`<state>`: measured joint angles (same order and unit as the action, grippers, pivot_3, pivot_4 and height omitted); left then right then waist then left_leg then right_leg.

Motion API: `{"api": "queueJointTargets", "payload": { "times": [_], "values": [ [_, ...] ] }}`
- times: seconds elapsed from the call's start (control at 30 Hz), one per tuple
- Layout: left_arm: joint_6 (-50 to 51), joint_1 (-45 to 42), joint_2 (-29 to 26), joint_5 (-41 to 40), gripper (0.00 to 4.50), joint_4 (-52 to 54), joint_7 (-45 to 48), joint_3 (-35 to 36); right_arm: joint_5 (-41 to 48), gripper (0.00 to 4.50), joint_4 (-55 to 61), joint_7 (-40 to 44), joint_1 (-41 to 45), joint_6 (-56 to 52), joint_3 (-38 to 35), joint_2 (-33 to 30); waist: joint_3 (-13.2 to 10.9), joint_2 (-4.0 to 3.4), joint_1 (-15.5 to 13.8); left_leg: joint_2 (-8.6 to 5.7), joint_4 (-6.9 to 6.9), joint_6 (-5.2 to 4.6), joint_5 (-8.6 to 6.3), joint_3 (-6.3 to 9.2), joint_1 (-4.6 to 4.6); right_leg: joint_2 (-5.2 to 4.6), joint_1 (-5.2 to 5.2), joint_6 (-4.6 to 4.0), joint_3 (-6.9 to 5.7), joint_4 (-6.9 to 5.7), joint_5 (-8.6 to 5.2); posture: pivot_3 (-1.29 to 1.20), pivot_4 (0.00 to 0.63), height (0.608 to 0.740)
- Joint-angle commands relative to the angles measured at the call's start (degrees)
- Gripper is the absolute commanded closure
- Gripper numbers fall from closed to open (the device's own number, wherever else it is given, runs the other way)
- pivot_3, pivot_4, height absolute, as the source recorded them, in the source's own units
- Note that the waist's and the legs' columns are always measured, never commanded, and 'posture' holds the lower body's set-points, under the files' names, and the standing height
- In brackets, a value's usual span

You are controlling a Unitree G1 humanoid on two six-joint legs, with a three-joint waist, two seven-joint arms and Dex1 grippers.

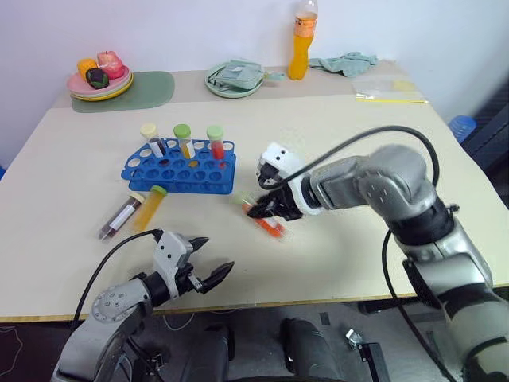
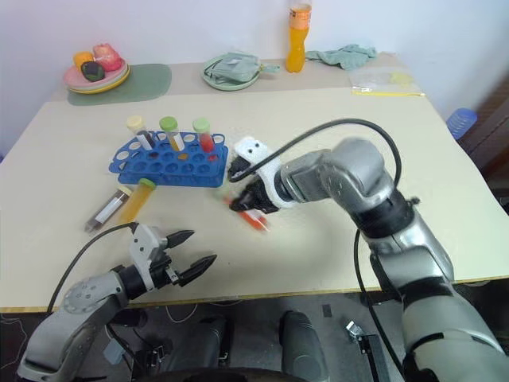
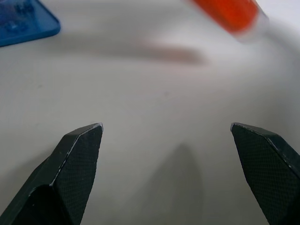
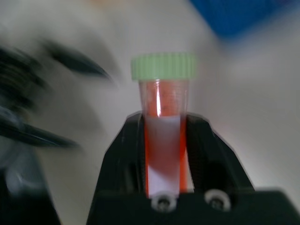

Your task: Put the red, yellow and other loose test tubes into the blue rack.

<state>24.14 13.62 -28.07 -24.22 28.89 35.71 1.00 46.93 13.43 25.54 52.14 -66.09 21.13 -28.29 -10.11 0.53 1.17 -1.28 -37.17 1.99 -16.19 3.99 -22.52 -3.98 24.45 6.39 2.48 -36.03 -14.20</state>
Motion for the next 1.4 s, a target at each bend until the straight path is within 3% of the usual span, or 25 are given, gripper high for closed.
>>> {"api": "queueJointTargets", "payload": {
  "times": [0.03,0.23,0.43,1.0,1.23,1.4],
  "values": [
    [-3.0,0.2,1.9,-0.5,0.0,-0.5,-2.6,4.4,-10.3,3.76,0.0,3.7,-5.0,27.3,-4.0,7.7,0.0,0.02,0.1,0.01,0.0,0.0,0.0,-0.08,0.05,0.03,-0.01,0.0,0.02,-0.03,0.0,0.0,0.15,0.74],
    [-10.8,-1.1,7.8,2.1,0.0,-4.1,-10.5,11.5,-23.7,3.76,-21.6,-2.2,-6.5,55.0,-6.1,26.9,0.0,0.06,0.2,0.22,-0.01,0.11,0.06,-0.12,0.2,0.28,0.0,-0.15,0.13,-0.19,0.1,0.0,0.15,0.74],
    [-11.5,-1.6,8.1,2.4,0.0,-4.2,-11.1,12.2,-32.2,3.76,-38.6,-4.3,-4.1,67.6,-7.1,35.0,0.0,0.05,0.0,0.19,0.03,0.29,0.15,-0.13,0.17,0.23,0.03,-0.19,0.13,-0.17,0.13,0.0,0.15,0.74],
    [-11.7,-1.9,7.6,2.3,0.0,-5.3,-8.7,11.1,-40.7,3.76,-59.0,-6.6,1.2,78.8,-10.7,39.0,0.0,0.03,1.4,0.21,0.09,0.32,0.17,-0.02,0.18,0.3,0.04,-0.2,0.12,-0.2,0.13,0.0,0.15,0.74],
    [-12.3,-1.6,7.8,2.2,0.0,-5.7,-7.7,10.9,-39.2,3.76,-59.5,-0.4,0.6,78.7,-10.7,40.9,0.0,0.03,1.4,0.22,0.1,0.32,0.17,-0.01,0.19,0.31,0.05,-0.2,0.12,-0.21,0.13,0.0,0.15,0.74],
    [-12.0,-1.6,8.0,2.3,0.0,-5.1,-8.0,10.6,-40.3,3.76,-59.8,-0.6,0.5,78.7,-10.4,41.4,0.0,0.03,1.4,0.22,0.09,0.32,0.17,0.1,0.19,0.3,0.04,-0.2,0.12,-0.21,0.13,0.0,0.15,0.74]
  ]
}}
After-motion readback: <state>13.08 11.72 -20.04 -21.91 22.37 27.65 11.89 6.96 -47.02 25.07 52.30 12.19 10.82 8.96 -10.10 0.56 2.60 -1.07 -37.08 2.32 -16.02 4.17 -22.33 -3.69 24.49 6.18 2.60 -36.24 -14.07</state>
